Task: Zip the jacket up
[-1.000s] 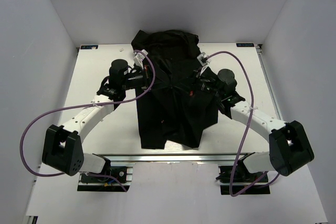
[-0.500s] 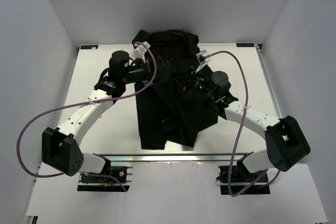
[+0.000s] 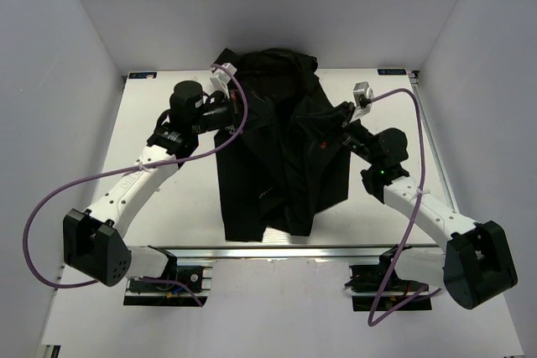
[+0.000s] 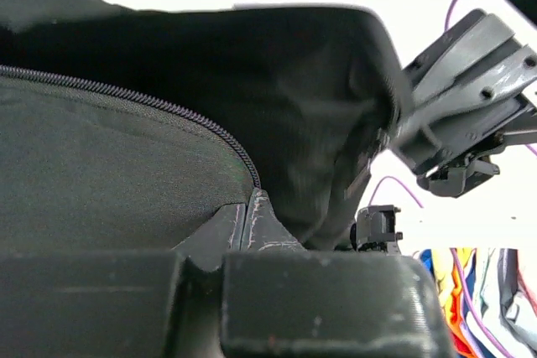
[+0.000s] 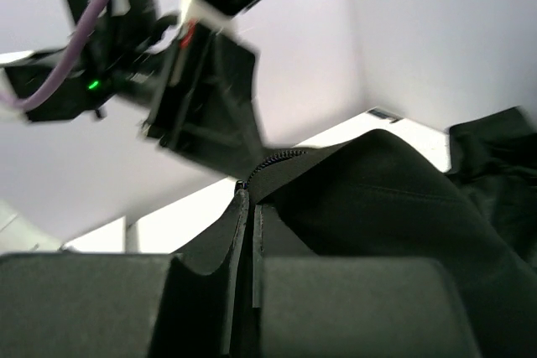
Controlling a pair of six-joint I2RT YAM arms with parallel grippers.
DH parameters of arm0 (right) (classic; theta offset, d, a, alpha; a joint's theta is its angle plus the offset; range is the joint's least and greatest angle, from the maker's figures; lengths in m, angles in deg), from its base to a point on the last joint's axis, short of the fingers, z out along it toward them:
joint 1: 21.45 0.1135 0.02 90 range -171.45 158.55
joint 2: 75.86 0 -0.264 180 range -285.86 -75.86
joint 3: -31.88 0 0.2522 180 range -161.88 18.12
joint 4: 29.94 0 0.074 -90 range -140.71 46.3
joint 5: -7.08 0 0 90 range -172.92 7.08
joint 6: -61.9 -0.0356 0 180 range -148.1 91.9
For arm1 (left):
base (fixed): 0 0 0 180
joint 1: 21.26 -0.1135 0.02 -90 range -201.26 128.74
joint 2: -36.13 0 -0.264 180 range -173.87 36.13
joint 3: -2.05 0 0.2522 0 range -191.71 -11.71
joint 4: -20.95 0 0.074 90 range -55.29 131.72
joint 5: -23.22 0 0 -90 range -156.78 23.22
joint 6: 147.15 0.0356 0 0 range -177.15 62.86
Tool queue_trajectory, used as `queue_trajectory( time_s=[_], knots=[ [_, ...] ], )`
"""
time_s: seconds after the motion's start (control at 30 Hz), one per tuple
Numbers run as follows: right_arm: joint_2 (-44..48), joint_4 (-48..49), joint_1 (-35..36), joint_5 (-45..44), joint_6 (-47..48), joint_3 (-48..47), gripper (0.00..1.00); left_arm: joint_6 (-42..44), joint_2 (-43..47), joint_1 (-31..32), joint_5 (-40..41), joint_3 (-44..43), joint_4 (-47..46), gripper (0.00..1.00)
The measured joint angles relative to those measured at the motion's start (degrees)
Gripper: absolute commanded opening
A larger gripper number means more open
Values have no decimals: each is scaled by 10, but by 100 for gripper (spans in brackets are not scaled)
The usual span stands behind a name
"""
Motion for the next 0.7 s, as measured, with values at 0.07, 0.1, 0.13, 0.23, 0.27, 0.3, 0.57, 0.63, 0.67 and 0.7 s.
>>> queue_trajectory(
  time_s=[0.07, 0.1, 0.13, 0.23, 0.27, 0.3, 0.57, 0.63, 0.67, 0.7],
  knots=[
    [-2, 12, -1, 24, -10, 6, 0, -2, 0, 0, 2, 0, -13, 0],
    [-4, 16, -3, 39, -19, 6, 0, -3, 0, 0, 2, 0, -21, 0],
    [-6, 24, -4, 51, -27, 6, 0, -5, 0, 0, 2, 0, -31, 0],
    [-17, 54, -6, 75, -57, 6, 0, -11, 0, 0, -2, 0, -61, 0],
    [-22, 63, -6, 80, -68, 6, 0, -12, 0, 0, -4, 0, -67, 0],
    [-28, 72, -6, 85, -76, 6, 0, -14, 0, 0, -6, 0, -73, 0],
    [-75, 95, -1, 92, -114, 1, 0, -29, 2, 0, -15, 5, -104, 0],
    [-85, 94, 6, 90, -113, -5, 0, -33, 4, 0, -15, 9, -112, 0],
    [-89, 94, 10, 87, -112, -8, 0, -35, 5, 0, -16, 10, -116, 0],
    [-93, 94, 13, 84, -112, -10, 0, -36, 6, 0, -16, 12, -117, 0]
  ],
)
